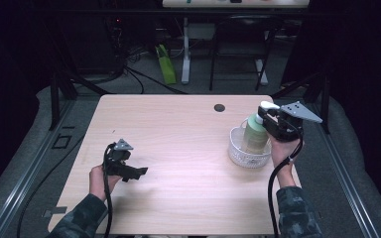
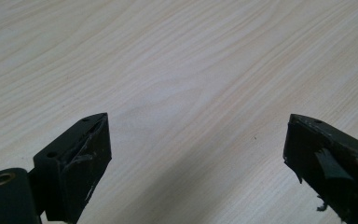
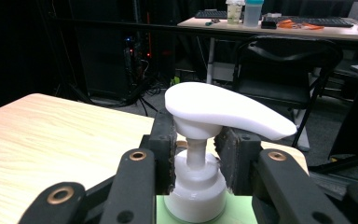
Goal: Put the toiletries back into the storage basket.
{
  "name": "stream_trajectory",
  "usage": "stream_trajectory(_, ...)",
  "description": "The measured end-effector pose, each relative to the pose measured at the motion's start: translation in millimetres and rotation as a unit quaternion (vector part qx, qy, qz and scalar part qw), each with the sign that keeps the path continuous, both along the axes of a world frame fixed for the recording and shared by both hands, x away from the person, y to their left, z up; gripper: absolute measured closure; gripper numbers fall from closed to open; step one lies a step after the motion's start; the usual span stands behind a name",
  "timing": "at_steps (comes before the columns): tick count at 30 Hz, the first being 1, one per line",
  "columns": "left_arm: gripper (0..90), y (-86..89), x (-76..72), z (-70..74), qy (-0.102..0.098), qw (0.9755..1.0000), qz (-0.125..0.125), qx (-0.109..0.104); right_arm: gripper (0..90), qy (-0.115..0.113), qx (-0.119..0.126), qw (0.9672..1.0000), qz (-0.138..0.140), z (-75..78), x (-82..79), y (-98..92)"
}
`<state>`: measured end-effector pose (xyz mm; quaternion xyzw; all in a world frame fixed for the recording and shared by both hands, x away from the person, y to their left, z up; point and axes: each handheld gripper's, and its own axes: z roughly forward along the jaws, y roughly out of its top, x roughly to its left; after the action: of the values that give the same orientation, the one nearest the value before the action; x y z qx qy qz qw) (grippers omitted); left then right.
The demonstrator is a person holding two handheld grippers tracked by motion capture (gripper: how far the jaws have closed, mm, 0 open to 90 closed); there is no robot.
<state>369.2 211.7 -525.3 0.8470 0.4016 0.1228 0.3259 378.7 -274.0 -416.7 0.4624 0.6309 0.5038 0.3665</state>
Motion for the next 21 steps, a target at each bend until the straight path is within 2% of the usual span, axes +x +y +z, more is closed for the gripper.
stream_trajectory(9, 7.6, -0.6, 0.0, -0.4, 0.0, 1.0, 0.0, 0.001, 68.8, -0.001, 0.0, 0.9999, 0.01, -3.9, -6.6, -8.4)
stream_trajectory(14, 7.6, -1.2, -0.3, 0.0, 0.001, 1.0, -0.003, 0.002, 69.1, 0.0, -0.012, 0.9998, 0.015, -4.6, -8.8, -8.2)
stream_trajectory(21, 7.6, -0.3, -0.4, 0.2, 0.0, 1.0, -0.002, 0.002, 69.3, 0.001, -0.011, 0.9998, 0.018, -6.0, -9.4, -7.8)
